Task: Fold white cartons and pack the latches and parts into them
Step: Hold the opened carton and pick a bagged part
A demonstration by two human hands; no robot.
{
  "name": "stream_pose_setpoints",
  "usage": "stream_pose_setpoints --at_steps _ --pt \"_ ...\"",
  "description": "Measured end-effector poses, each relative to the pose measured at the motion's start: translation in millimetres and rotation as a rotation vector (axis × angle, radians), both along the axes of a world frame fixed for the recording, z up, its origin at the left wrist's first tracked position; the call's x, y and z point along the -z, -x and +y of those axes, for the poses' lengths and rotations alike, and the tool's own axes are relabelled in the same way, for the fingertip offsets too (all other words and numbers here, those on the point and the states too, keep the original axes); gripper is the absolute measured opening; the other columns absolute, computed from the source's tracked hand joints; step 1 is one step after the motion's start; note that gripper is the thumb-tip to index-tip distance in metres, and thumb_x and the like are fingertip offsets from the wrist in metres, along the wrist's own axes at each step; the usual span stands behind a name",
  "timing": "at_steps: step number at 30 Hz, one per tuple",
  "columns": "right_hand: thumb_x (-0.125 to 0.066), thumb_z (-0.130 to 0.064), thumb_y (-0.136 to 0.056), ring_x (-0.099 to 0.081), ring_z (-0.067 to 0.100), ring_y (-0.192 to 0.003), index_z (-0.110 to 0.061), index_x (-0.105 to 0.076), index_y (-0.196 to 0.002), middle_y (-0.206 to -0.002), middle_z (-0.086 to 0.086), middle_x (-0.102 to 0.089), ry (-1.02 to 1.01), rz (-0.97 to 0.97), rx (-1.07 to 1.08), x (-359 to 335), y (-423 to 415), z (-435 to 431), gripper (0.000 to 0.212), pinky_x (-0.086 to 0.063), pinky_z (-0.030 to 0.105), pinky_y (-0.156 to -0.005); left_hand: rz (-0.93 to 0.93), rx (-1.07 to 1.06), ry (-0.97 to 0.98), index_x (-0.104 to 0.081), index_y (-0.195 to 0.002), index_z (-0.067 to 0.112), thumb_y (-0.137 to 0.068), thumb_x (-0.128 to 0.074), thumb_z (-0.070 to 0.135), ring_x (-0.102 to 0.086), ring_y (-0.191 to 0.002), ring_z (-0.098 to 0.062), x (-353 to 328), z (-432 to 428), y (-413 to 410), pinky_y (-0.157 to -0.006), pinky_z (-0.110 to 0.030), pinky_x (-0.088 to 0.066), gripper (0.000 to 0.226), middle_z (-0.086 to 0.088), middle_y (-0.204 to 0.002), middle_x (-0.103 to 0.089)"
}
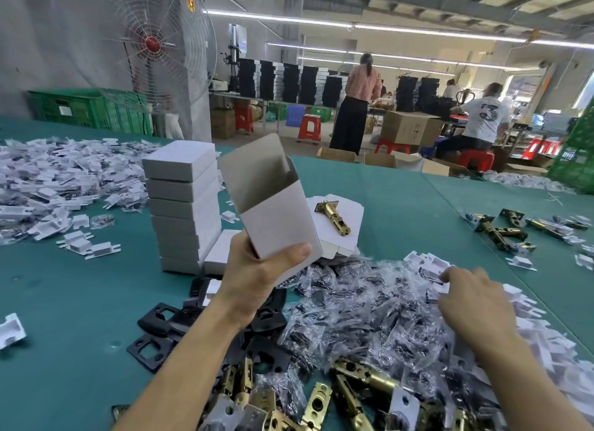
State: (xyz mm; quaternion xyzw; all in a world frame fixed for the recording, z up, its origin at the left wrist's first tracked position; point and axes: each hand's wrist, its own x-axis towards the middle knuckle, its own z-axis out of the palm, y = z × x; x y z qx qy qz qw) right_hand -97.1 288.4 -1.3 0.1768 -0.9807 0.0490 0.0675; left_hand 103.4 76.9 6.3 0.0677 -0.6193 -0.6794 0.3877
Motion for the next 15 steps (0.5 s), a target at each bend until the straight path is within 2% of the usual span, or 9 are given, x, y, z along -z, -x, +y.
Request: stream_pose_setpoints --at_steps 3,6,9,12,15 --pt "-0.046 -0.004 -0.091 -0.053 0.034 -0.092 -0.014 -0.054 -0.125 -0.121 0.017 -0.048 0.025 -0.042 0.027 0 2 0 0.037 -0.048 0.042 -0.081 -0.02 0.015 0.02 -0.076 -0.099 0.018 -0.073 -0.082 0.018 -0.069 -0.103 -0.03 1 2 2 -0.082 -0.043 -0.061 0.027 -0.016 -0.108 -0.072" --pt "-0.045 -0.004 -0.089 -0.058 0.036 -0.1 -0.012 -0.056 -0.123 -0.121 0.019 -0.055 0.03 -0.075 0.038 2 6 0 0.037 -0.052 0.044 -0.084 -0.019 0.041 0.021 -0.076 -0.095 0.013 -0.075 -0.079 0.012 -0.068 -0.082 -0.031 1 3 2 -0.066 -0.041 -0.061 0.02 -0.02 -0.104 -0.071" --pt "-0.046 0.003 -0.085 -0.062 0.035 -0.097 -0.015 -0.063 -0.12 -0.112 0.018 -0.065 0.104 -0.043 0.018 5 7 0 0.043 -0.053 0.042 -0.078 -0.049 0.058 0.025 -0.075 -0.092 0.009 -0.072 -0.08 0.01 -0.067 -0.079 -0.027 3 3 2 -0.066 -0.045 -0.06 0.021 -0.017 -0.095 -0.072" --pt "-0.047 0.006 -0.085 -0.063 0.035 -0.089 -0.022 -0.068 -0.114 -0.104 0.017 -0.069 0.206 0.022 0.022 2 3 -4 0.046 -0.053 0.041 -0.072 -0.089 0.066 0.04 -0.074 -0.088 0.004 -0.067 -0.082 0.009 -0.066 -0.074 -0.021 7 4 4 -0.065 -0.039 -0.059 0.023 -0.009 -0.084 -0.071" --pt "-0.049 0.003 -0.091 -0.065 0.035 -0.094 -0.02 -0.071 -0.111 -0.108 0.015 -0.072 0.351 0.127 -0.062 -7 -4 -10 0.037 -0.056 0.044 -0.08 -0.094 0.063 0.063 -0.073 -0.091 0.002 -0.066 -0.083 0.007 -0.065 -0.073 -0.019 10 2 6 -0.063 -0.033 -0.058 0.027 -0.012 -0.084 -0.07"
